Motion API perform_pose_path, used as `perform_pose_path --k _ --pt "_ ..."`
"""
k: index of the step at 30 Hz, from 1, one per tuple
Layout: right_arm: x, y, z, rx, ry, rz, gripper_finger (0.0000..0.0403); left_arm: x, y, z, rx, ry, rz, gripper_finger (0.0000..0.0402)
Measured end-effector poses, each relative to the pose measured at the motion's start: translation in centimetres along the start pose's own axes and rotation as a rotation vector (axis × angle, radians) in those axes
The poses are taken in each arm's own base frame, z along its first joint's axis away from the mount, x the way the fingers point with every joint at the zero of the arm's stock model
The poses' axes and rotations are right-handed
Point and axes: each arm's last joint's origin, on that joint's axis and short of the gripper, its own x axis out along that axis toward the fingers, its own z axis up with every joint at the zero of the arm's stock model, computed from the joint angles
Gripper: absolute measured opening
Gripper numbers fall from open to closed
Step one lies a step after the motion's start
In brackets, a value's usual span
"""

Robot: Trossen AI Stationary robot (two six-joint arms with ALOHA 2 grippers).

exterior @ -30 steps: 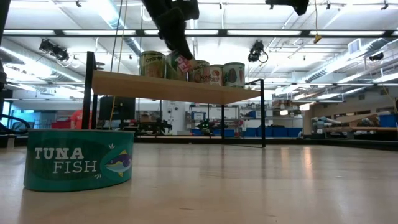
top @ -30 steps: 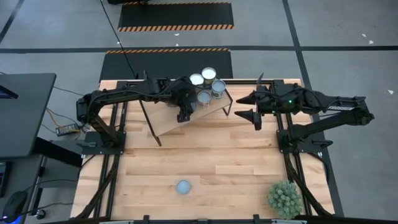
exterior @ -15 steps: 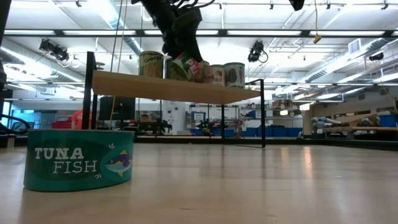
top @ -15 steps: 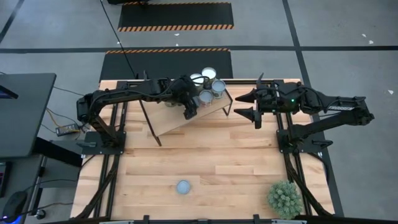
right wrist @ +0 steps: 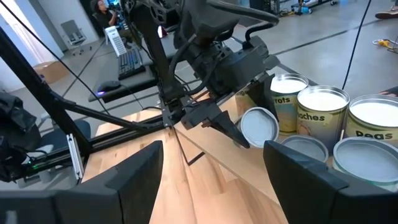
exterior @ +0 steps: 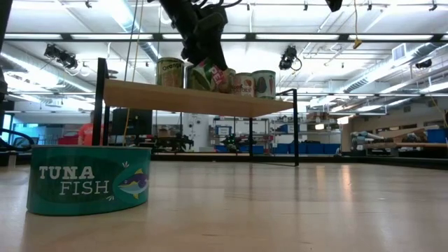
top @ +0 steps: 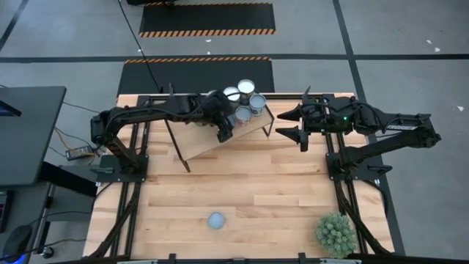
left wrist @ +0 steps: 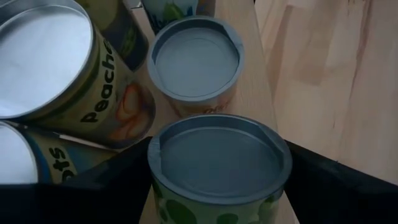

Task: Pick and place cans onto a shelf
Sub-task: Put the canned green peas on the shelf

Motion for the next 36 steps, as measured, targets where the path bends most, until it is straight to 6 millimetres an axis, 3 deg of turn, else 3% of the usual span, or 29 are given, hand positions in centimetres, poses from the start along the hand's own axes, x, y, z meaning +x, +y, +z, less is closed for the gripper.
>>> perform_pose_path --k 20,28,36 --pt "0.0 0.0 0.0 0.000 0.000 0.000 0.0284 0.0 -0.4 0.1 -0.051 -0.008 -0.041 0.0319" --pt "0.0 0.0 0.0 0.000 0.000 0.000 0.0284 0.0 0.2 -0.1 -0.080 0.010 -0.031 0.0394" --pt "0.0 0.0 0.0 0.000 0.000 0.000 0.0284 -0.1 -0.4 -0.1 -0.065 0.011 -0.011 0.0387"
